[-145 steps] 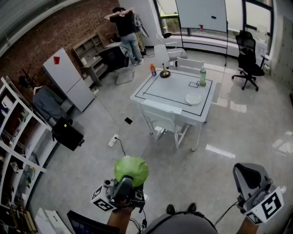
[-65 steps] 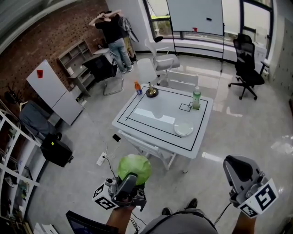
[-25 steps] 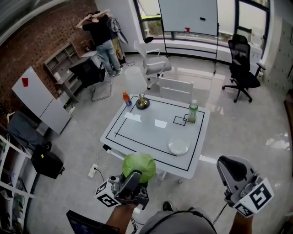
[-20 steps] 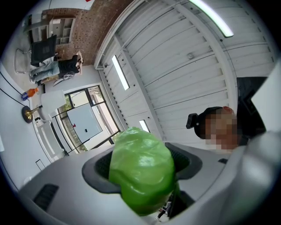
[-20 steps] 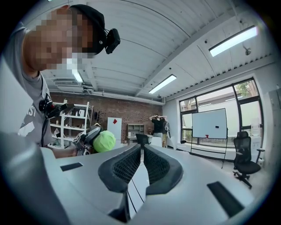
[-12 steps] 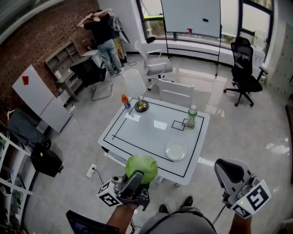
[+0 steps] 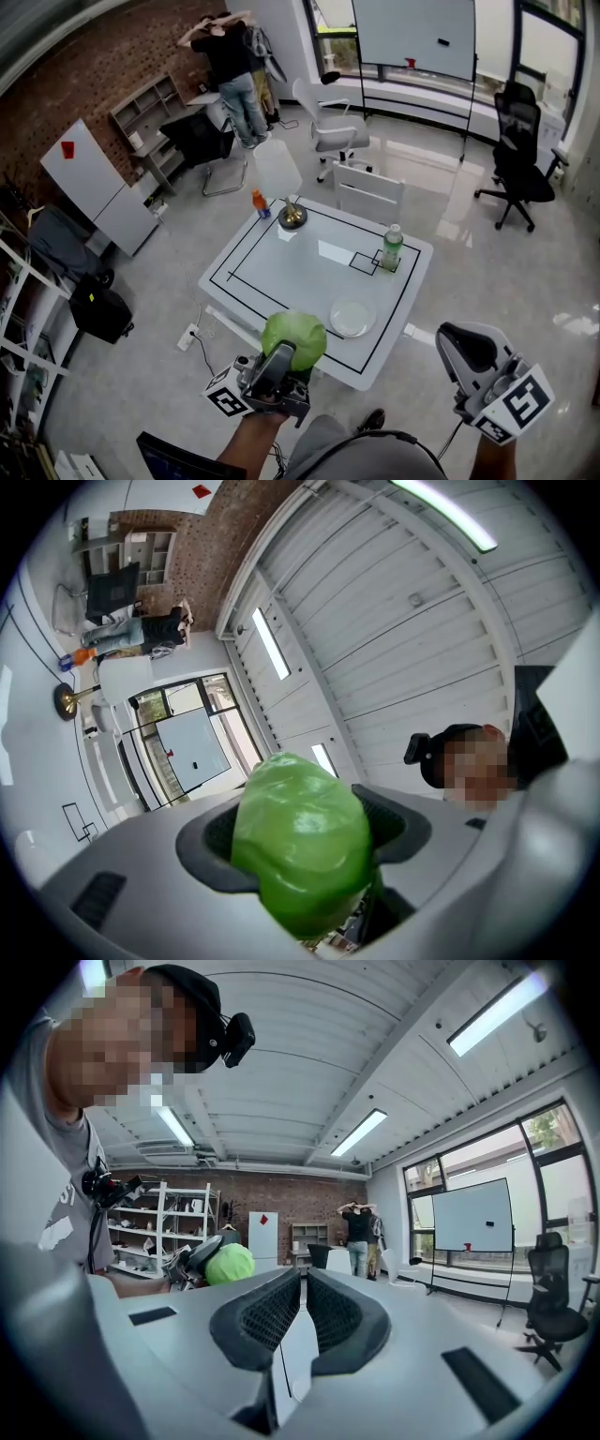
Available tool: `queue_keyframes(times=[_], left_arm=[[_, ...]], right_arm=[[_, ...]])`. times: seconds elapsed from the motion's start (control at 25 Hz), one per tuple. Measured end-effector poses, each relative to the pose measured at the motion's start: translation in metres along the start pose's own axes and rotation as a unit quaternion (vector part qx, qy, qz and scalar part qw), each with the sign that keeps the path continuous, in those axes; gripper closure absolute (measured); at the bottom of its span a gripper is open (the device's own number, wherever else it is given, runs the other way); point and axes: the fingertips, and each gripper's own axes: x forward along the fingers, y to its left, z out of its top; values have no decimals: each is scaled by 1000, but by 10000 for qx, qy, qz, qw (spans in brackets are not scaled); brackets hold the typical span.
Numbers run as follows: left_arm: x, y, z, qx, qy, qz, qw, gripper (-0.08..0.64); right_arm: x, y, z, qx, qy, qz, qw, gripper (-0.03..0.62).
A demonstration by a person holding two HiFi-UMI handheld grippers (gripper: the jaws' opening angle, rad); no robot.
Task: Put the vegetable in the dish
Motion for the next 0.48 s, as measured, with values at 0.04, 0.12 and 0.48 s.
queue_keyframes(times=[0.04, 0.12, 0.48], left_arm=[[1, 3, -2, -79, -73, 4, 9999, 247], [3, 10, -5, -283, -245, 2, 9993, 249], [-1, 77, -24, -1069, -197, 328, 9935, 249]], right_arm=[[0, -2, -2, 6, 24, 44, 10000, 583], [1, -7, -6, 32, 79, 104, 9999, 583], [18, -30, -28, 238, 272, 11, 9993, 583]])
